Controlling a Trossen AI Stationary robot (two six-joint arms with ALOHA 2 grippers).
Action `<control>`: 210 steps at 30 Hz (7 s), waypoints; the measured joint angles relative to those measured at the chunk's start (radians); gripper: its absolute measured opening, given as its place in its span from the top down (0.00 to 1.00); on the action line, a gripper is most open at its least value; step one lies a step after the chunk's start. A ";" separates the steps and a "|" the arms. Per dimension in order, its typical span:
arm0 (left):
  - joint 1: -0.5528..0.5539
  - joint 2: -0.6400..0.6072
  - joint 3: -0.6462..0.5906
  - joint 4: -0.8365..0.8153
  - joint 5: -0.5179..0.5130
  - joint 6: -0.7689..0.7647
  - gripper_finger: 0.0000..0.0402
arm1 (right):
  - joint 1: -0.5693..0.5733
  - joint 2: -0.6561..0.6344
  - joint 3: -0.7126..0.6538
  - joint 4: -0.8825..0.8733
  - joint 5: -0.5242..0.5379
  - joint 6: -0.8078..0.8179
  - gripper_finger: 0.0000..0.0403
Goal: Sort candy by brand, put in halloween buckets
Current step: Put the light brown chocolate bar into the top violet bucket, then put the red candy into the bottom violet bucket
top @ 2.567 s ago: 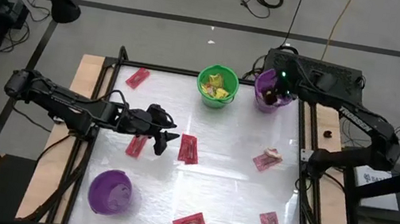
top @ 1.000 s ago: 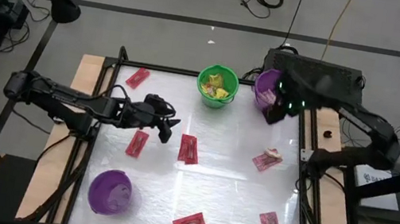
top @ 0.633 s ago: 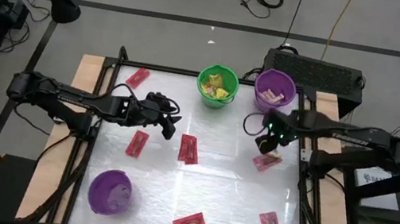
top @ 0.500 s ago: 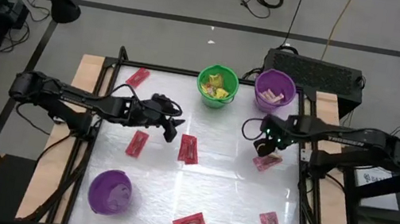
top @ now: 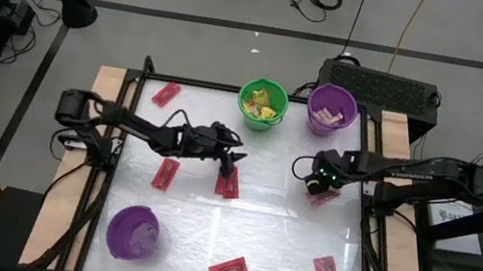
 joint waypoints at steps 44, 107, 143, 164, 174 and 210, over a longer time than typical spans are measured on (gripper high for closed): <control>0.000 0.078 0.000 -0.039 -0.003 0.000 0.49 | -0.391 0.020 0.549 -0.093 0.331 -0.433 1.00; -0.103 0.007 0.307 -0.833 0.161 -0.140 0.49 | 0.125 0.101 0.534 0.141 0.084 -0.478 0.74; -0.111 0.201 0.336 -0.813 0.148 0.471 0.99 | 0.270 0.117 0.534 0.139 0.246 -0.333 0.74; -0.049 0.178 0.457 -0.873 0.138 0.365 0.74 | 0.265 0.117 0.534 0.134 0.315 -0.397 0.74; -0.013 0.261 0.458 -0.852 0.194 0.363 0.42 | 0.265 0.117 0.534 0.122 0.315 -0.399 0.74; -0.052 -0.058 0.729 -1.452 0.532 0.212 1.00 | 0.265 0.121 0.533 0.107 0.316 -0.434 0.74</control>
